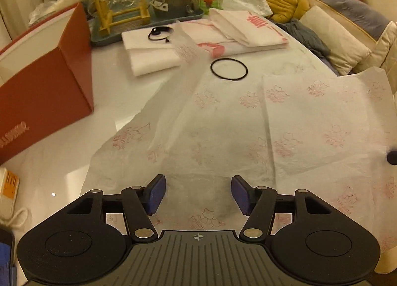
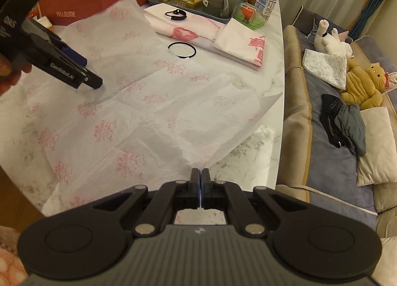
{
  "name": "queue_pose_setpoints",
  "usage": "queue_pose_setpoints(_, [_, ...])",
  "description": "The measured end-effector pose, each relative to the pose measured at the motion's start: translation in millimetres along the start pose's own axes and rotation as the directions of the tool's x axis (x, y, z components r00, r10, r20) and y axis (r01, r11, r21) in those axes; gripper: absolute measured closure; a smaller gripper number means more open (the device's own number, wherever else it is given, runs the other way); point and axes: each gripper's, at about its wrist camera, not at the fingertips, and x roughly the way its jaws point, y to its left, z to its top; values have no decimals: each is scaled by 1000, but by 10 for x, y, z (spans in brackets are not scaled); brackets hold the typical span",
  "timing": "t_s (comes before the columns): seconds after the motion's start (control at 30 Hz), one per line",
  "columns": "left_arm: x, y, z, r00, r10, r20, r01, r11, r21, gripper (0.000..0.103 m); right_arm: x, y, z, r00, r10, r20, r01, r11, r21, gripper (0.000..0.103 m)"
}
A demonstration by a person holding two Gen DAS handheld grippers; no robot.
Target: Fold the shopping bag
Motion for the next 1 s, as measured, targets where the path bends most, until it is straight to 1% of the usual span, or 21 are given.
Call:
queue_pose_setpoints(0.03, [-36,25,-61,1000,12,-2,-12,1000,-15,42,-18,-42,-32,1000,11,2,-11,1000,22,103])
queue_pose_setpoints(0.13, [-132,118,-347,998,57,23,-55,996,-76,33,-10,-123,-79,999,-37,-7,37,998,50,103])
queue_pose_setpoints(0.23, [-265,252,-609,995,103,19,-98,983,-156,33,-26,-278,-125,991,-132,-5,132,989,64,103])
queue_pose_setpoints(0.3, [-336,376,-766,990,140,13,-134,968,-211,32,-37,-455,-108,975,-220,-16,221,973,70,103])
queue_pose_setpoints(0.37, [-385,498,-897,986,167,6,-159,953,-258,31,-24,-666,-95,949,-314,-41,316,946,71,103])
queue_pose_setpoints(0.43, [-434,619,-1029,981,193,-2,-184,935,-304,31,55,-887,-142,916,-389,-98,397,914,84,103])
queue_pose_setpoints(0.47, [-452,665,-1079,979,202,-6,-193,927,-322,31,89,-984,-158,902,-413,-123,424,901,90,102])
queue_pose_setpoints(0.5, [-463,691,-1109,978,207,-9,-198,922,-332,31,123,-1064,-169,893,-425,-148,440,893,94,99])
queue_pose_setpoints(0.53, [-472,720,-1136,977,213,-13,-204,917,-344,30,159,-1127,-174,883,-436,-171,455,886,93,93])
queue_pose_setpoints(0.57, [-484,753,-1154,975,220,-21,-213,909,-358,30,199,-1174,-195,863,-465,-196,488,869,86,74])
queue_pose_setpoints(0.6, [-496,791,-1170,973,229,-29,-223,900,-373,30,213,-1194,-230,840,-500,-212,526,847,83,59])
queue_pose_setpoints(0.67, [-525,882,-1217,968,248,-44,-244,883,-401,30,189,-1264,-208,792,-566,-229,600,791,119,54])
queue_pose_setpoints(0.73, [-547,965,-1258,962,266,-55,-264,870,-415,30,69,-1286,-192,770,-601,-213,636,746,197,54])
queue_pose_setpoints(0.77, [-551,994,-1271,961,271,-59,-271,868,-417,30,-51,-1237,-146,782,-603,-158,622,745,241,57])
queue_pose_setpoints(0.8, [-553,1011,-1280,960,272,-63,-273,867,-416,30,-189,-1171,-88,795,-600,-87,597,751,283,58])
queue_pose_setpoints(0.83, [-546,1020,-1276,960,274,-64,-275,869,-412,30,-304,-1047,-41,846,-533,-19,513,803,303,57])
queue_pose_setpoints(0.87, [-528,1018,-1256,959,276,-65,-278,871,-405,30,-412,-904,2,896,-440,49,406,860,309,52])
queue_pose_setpoints(0.9, [-510,1017,-1236,958,278,-65,-280,874,-397,30,-521,-762,45,933,-341,117,293,906,307,47])
queue_pose_setpoints(0.93, [-490,1019,-1213,958,279,-65,-281,876,-392,30,-535,-603,99,965,-224,136,178,942,285,46])
queue_pose_setpoints(0.97, [-468,1026,-1185,958,278,-66,-281,876,-391,30,-482,-415,151,987,-100,124,66,965,252,46])
queue_pose_setpoints(1.0, [-454,1039,-1167,959,276,-67,-280,877,-390,30,-399,-218,190,995,-1,104,-22,976,217,47])
